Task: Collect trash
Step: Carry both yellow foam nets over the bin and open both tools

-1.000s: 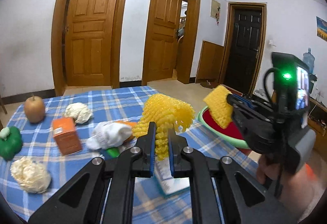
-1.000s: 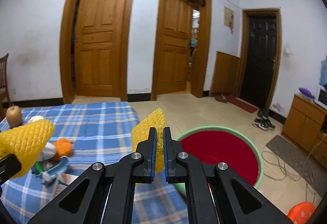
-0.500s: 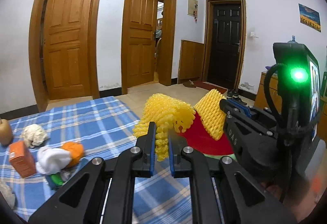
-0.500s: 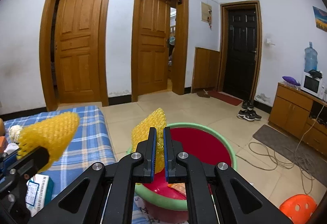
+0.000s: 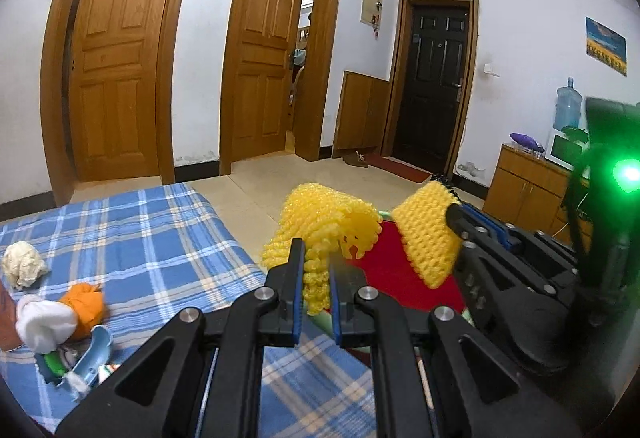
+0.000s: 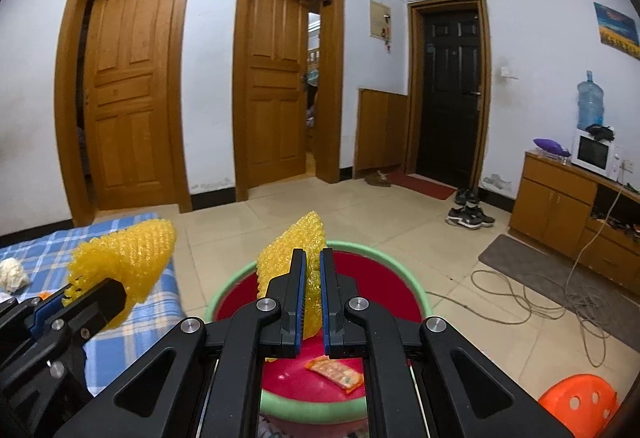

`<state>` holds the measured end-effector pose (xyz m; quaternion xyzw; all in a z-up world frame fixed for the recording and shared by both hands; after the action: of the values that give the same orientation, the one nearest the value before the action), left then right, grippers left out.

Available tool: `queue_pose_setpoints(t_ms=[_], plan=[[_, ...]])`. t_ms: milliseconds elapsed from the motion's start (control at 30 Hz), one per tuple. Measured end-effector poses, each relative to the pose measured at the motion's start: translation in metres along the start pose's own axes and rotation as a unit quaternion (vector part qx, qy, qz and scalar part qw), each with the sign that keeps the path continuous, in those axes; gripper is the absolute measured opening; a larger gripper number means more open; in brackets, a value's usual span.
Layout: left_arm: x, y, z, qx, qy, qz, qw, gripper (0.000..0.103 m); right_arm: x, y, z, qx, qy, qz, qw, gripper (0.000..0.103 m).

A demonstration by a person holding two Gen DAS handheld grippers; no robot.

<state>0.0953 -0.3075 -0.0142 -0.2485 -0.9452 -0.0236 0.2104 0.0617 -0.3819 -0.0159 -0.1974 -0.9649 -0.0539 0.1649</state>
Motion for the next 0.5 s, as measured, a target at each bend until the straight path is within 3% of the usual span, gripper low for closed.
queue_pose_setpoints(t_ms=[233, 500], plan=[[-0.012, -0.026, -0.008, -0.044, -0.018, 0.005, 0.9988, 0.011, -0.007, -0.032, 0.000, -0.038, 0.001, 0.028, 0.999, 0.006], [-0.048, -0.023, -0.019, -0.016, 0.013, 0.010, 0.9997, 0.011, -0.019, -0.049, 0.002, -0.069, 0.016, 0.040, 0.997, 0.006]])
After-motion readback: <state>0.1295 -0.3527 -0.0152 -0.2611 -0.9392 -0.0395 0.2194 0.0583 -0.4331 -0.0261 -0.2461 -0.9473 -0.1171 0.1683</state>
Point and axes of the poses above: each gripper's, at about its wrist camera, not at the fingertips, and x roughly against the way its jaws point, y to its left, z to its underside, the point moved 5 cm from there along -x, roughly the way its jaws point, and after that the axes turned 11 degrees about -z, right-handed, at the moved point
